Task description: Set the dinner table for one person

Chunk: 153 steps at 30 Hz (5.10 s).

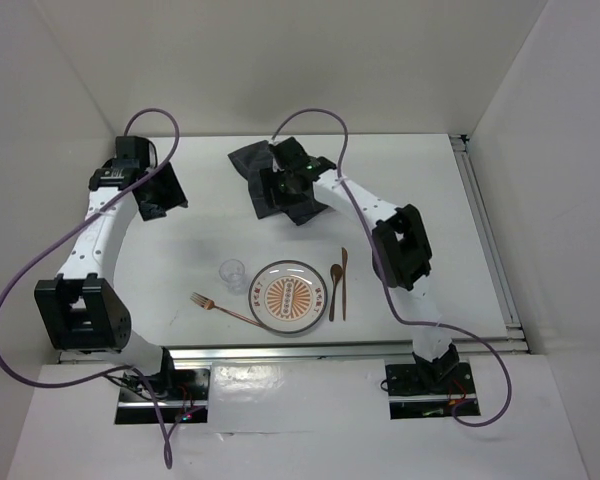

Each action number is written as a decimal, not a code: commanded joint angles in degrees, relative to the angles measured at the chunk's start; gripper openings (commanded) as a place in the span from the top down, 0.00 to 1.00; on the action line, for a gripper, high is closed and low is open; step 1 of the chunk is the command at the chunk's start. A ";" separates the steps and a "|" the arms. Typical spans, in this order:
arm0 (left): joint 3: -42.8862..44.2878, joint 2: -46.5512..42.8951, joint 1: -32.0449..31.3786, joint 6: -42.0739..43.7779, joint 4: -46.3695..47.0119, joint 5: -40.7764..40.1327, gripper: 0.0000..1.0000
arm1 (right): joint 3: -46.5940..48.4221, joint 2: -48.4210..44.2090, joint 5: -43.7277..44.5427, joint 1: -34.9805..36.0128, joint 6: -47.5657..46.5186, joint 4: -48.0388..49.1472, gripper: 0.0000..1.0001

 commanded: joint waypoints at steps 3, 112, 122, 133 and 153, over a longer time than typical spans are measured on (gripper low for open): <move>-1.90 -4.88 -0.08 -0.31 -0.12 3.26 0.26 | 11.43 9.79 -2.19 1.21 -0.43 2.32 0.27; 44.69 12.19 2.20 3.99 -9.96 17.67 1.00 | 6.26 -31.66 -27.85 -29.99 0.97 0.57 1.00; 38.00 14.61 -0.77 3.21 -8.20 24.44 1.00 | -2.24 -33.69 -26.62 -29.99 0.44 0.73 1.00; 37.21 32.28 -21.43 3.12 -9.34 30.75 0.96 | -5.36 -30.10 -28.11 -32.71 -0.08 3.99 1.00; 38.62 49.96 -38.92 -10.58 -4.43 27.53 0.22 | -7.97 -31.67 -29.69 -35.34 -0.61 3.90 1.00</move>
